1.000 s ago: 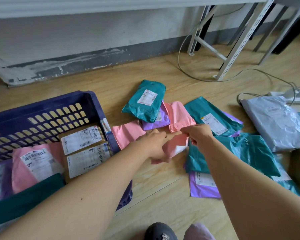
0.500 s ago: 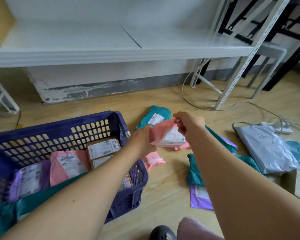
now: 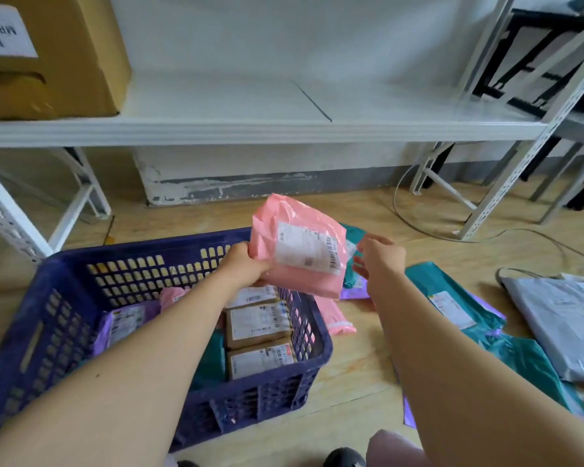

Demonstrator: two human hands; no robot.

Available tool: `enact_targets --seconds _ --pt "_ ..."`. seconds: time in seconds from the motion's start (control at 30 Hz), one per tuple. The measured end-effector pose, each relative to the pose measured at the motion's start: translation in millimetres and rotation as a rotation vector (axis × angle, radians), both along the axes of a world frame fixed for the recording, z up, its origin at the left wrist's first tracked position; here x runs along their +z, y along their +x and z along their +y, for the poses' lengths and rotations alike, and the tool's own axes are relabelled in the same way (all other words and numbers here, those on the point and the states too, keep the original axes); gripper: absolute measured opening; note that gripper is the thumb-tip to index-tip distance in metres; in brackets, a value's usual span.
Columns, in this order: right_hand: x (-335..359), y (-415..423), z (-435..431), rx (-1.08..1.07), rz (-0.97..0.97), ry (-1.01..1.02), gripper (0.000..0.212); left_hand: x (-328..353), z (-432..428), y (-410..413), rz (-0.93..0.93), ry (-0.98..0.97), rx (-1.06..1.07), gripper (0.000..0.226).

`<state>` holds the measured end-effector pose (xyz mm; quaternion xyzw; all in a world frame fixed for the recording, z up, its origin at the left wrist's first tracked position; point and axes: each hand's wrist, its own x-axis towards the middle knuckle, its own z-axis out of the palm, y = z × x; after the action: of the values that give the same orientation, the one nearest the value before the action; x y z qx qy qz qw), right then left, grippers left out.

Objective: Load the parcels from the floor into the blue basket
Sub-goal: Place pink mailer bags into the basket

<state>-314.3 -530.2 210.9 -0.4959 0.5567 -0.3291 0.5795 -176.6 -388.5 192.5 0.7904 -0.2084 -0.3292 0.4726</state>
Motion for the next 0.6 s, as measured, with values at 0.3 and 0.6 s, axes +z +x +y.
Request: enact_targets --seconds 0.3,0.6 --pt "-19.7 54.2 39.9 0.386 0.250 0.048 0.020 -4.4 52.3 47.9 0.282 -0.075 0.186 0.058" --pt "-39.6 109.5 78.7 0.657 0.337 0.108 0.020 -19.7 107.8 87.7 0.363 -0.093 0.262 0.069"
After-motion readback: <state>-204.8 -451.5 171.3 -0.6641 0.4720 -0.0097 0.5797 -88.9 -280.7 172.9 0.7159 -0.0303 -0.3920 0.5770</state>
